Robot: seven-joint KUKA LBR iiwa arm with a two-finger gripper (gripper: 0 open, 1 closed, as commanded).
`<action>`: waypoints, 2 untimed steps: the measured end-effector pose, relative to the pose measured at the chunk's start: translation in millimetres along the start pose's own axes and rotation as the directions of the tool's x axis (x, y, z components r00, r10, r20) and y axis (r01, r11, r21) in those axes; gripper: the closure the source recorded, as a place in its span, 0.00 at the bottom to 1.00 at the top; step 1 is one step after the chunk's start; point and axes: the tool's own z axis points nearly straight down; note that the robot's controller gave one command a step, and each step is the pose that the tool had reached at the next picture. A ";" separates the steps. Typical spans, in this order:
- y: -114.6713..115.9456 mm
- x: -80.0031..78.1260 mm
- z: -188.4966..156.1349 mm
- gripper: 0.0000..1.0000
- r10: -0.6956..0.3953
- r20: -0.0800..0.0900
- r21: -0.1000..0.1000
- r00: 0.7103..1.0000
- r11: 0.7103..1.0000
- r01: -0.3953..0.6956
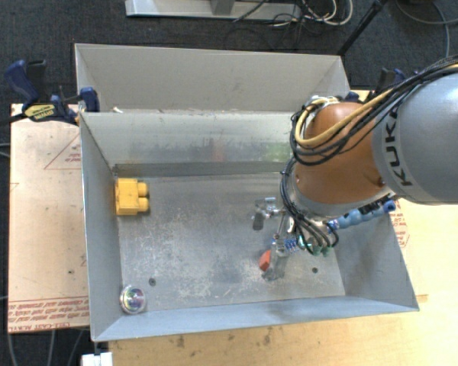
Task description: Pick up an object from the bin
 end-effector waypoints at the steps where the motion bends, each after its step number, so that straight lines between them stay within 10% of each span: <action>1: -65.5 -23.5 81.9 0.00 -0.081 0.001 0.003 0.997 0.997 0.081; 2: -61.2 -25.0 78.0 1.00 -0.085 0.007 0.000 0.996 0.996 0.085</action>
Offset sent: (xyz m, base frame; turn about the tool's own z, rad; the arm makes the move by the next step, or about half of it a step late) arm 0.0244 -0.0619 -0.0776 -0.0867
